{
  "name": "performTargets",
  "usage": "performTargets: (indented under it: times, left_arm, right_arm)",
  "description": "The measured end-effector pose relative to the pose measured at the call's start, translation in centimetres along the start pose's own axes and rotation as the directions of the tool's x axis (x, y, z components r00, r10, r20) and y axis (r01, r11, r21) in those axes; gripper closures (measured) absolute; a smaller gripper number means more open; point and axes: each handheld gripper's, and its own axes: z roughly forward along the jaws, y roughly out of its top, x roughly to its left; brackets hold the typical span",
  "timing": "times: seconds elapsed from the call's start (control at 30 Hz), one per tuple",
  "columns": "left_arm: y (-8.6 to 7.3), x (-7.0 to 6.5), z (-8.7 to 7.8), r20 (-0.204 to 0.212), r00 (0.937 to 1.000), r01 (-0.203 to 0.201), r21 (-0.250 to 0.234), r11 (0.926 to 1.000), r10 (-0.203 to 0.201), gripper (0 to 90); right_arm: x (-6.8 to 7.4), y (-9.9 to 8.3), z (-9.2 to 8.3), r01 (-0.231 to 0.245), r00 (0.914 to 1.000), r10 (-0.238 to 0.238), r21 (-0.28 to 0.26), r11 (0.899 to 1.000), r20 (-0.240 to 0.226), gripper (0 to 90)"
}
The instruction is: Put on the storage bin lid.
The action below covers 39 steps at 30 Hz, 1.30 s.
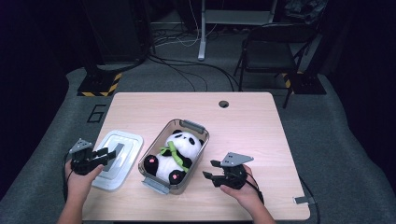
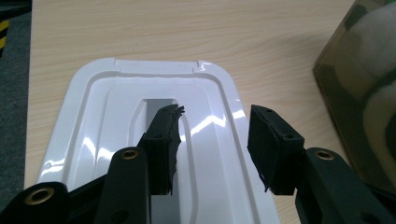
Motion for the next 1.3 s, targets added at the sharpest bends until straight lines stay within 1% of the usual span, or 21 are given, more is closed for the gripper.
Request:
performTargets:
  times: [0.03, 0.07, 0.17, 0.2, 0.27, 0.3, 0.37, 0.43, 0.47, 0.5, 0.57, 0.63, 0.7, 0.73, 0.77, 0.87, 1.0, 1.03, 1.1, 1.23, 1.3]
  left_arm:
    - [0.0, 0.1, 0.0, -0.001, 1.0, 0.0, 0.002, 1.0, 0.0, 53.6]
    - [-0.2, 0.2, 0.1, -0.012, 0.9999, 0.007, -0.002, 1.0, -0.007, 53.6]
    - [-0.4, 0.6, 0.2, -0.026, 0.9996, 0.009, 0.015, 0.9998, -0.008, 54.7]
    - [-0.4, 0.7, 0.2, -0.032, 0.9994, 0.008, 0.022, 0.9997, -0.008, 55.4]
    - [-0.6, 0.8, 0.5, -0.05, 0.9987, 0.004, 0.025, 0.9997, -0.003, 56.3]
    - [-0.7, 0.9, 0.5, -0.052, 0.9986, 0.001, 0.039, 0.9992, 0.001, 56.9]
    - [-0.9, 1.1, 0.7, -0.057, 0.9984, 0.004, 0.045, 0.999, -0.002, 58.6]
    - [-1.1, 1.2, 0.9, -0.074, 0.9972, 0.003, 0.046, 0.9989, 0.0, 60.4]
    - [-1.2, 1.3, 1.0, -0.076, 0.9971, 0.006, 0.052, 0.9986, -0.003, 60.7]
    - [-1.3, 1.4, 1.2, -0.076, 0.997, 0.016, 0.043, 0.999, -0.012, 61.3]
    - [-1.4, 1.5, 1.4, -0.077, 0.9969, 0.018, 0.058, 0.9981, -0.014, 61.8]
    - [-1.5, 1.5, 1.7, -0.085, 0.9964, 0.012, 0.073, 0.9973, -0.006, 62.7]
    - [-1.6, 1.5, 2.0, -0.094, 0.9956, 0.005, 0.076, 0.9971, 0.002, 63.1]
    - [-1.6, 1.5, 2.1, -0.097, 0.9952, -0.005, 0.095, 0.9955, 0.014, 63.1]
    - [-1.7, 1.5, 2.3, -0.108, 0.994, -0.011, 0.088, 0.9961, 0.02, 63.1]
    - [-1.8, 1.5, 2.7, -0.107, 0.9939, -0.013, 0.107, 0.9941, 0.025, 62.9]
    - [-2.0, 1.5, 3.2, -0.118, 0.9922, -0.024, 0.13, 0.9912, 0.039, 62.8]
    - [-2.0, 1.5, 3.3, -0.128, 0.9908, -0.027, 0.133, 0.9907, 0.044, 62.9]
    - [-2.1, 1.5, 3.4, -0.132, 0.9904, -0.025, 0.133, 0.9908, 0.043, 62.8]
    - [-2.2, 1.6, 3.7, -0.14, 0.9889, -0.027, 0.151, 0.9881, 0.049, 62.8]
    - [-2.3, 1.5, 3.9, -0.148, 0.9877, -0.03, 0.143, 0.9893, 0.051, 62.7]
  right_arm:
    - [0.0, 0.0, 0.0, 0.0, 1.0, 0.0, 0.001, 1.0, 0.0, 44.8]
    - [0.0, 0.0, 0.0, -0.002, 1.0, 0.002, 0.0, 1.0, 0.003, 44.8]
    - [0.0, 0.0, 0.0, -0.001, 1.0, 0.001, 0.0, 1.0, 0.004, 44.7]
    - [-0.1, 0.0, 0.0, 0.008, 1.0, -0.008, -0.002, 1.0, 0.002, 44.6]
    - [-0.1, -0.1, 0.0, 0.002, 1.0, -0.002, -0.002, 1.0, 0.004, 44.3]
    - [-0.1, -0.1, 0.0, 0.001, 1.0, -0.001, -0.003, 1.0, 0.005, 44.1]
    - [-0.2, -0.1, 0.0, -0.006, 0.9999, 0.006, 0.0, 1.0, 0.01, 43.5]
    - [-0.3, -0.2, 0.1, -0.006, 0.9999, 0.006, -0.004, 1.0, 0.013, 43.4]
    - [-0.3, -0.2, 0.0, -0.009, 0.9999, 0.009, -0.004, 1.0, 0.014, 43.3]
    - [-0.3, -0.2, 0.0, -0.009, 0.9999, 0.01, -0.004, 1.0, 0.014, 43.3]
    - [-0.4, -0.2, 0.0, -0.01, 0.9998, 0.011, -0.004, 1.0, 0.015, 43.2]
    - [-0.3, -0.2, 0.0, -0.012, 0.9998, 0.012, -0.002, 1.0, 0.016, 43.1]
    - [-0.3, -0.2, 0.1, -0.01, 0.9998, 0.01, -0.002, 1.0, 0.017, 43.0]
    - [-0.3, -0.2, 0.1, -0.009, 0.9998, 0.009, -0.001, 1.0, 0.018, 43.0]
    - [-0.3, -0.2, 0.1, -0.006, 0.9998, 0.006, 0.0, 1.0, 0.018, 42.9]
    - [-0.4, -0.3, 0.1, -0.008, 0.9999, 0.008, 0.004, 1.0, 0.015, 42.7]
    - [-0.5, -0.3, 0.1, -0.016, 0.9998, 0.015, 0.01, 1.0, 0.009, 42.5]
    - [-0.5, -0.3, 0.1, -0.018, 0.9998, 0.018, 0.01, 1.0, 0.009, 42.5]
    - [-0.4, -0.4, 0.0, -0.028, 0.9995, 0.028, 0.009, 1.0, 0.012, 42.5]
    - [-0.4, -0.4, 0.0, -0.023, 0.9997, 0.023, 0.01, 1.0, 0.014, 42.5]
    - [-0.4, -0.4, 0.0, -0.022, 0.9997, 0.022, 0.009, 1.0, 0.014, 42.5]
